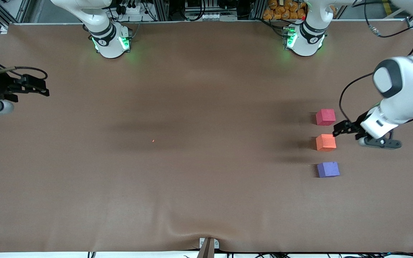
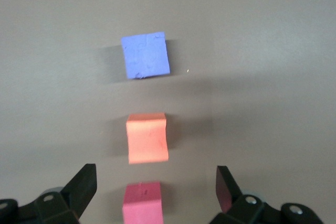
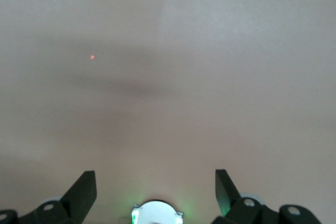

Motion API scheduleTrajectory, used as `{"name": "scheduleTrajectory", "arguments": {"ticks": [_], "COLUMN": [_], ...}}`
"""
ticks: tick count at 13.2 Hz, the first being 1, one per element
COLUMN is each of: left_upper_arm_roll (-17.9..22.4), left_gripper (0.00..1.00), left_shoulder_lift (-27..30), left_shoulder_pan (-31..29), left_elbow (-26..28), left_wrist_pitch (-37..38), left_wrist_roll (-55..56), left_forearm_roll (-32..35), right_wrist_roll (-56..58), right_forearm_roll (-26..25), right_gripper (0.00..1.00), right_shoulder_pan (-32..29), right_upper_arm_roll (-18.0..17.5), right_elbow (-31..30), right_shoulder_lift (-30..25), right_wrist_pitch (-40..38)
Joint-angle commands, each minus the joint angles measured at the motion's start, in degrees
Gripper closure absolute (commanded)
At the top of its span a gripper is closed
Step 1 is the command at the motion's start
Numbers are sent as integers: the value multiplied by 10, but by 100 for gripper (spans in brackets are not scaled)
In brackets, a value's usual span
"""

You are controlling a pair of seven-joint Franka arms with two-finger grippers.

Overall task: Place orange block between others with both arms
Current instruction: 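Open the left gripper and lift it away from the cubes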

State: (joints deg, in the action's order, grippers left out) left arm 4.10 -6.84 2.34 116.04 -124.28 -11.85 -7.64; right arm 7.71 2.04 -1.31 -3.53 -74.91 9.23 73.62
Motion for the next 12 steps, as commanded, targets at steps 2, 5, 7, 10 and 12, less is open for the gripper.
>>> {"name": "scheduleTrajectory", "arguments": {"ticks": [2,5,7,10,12], "left_upper_arm_roll": [-18,-31,-37,-38,-41], "left_gripper": [0,0,0,0,0], "left_shoulder_lift": [38,59,66,65,67], "left_shoulder_pan": [-1,-2,4,6,5], "left_elbow": [-72,-131,-171,-257,-304], "left_wrist_pitch": [128,205,253,362,421], "left_wrist_roll": [66,98,99,98,97], "left_forearm_roll": [64,68,68,68,72], "right_wrist_roll": [3,4,7,9,8], "right_forearm_roll": [11,10,9,9,9], "right_gripper": [0,0,0,0,0], "right_shoulder_pan": [-4,-4,-12,-18,-18], "right_upper_arm_roll": [1,2,3,3,2], "right_elbow": [13,13,13,13,13], "right_shoulder_lift": [-6,-6,-6,-5,-5], "right_wrist_pitch": [-9,-10,-22,-22,-23]}}
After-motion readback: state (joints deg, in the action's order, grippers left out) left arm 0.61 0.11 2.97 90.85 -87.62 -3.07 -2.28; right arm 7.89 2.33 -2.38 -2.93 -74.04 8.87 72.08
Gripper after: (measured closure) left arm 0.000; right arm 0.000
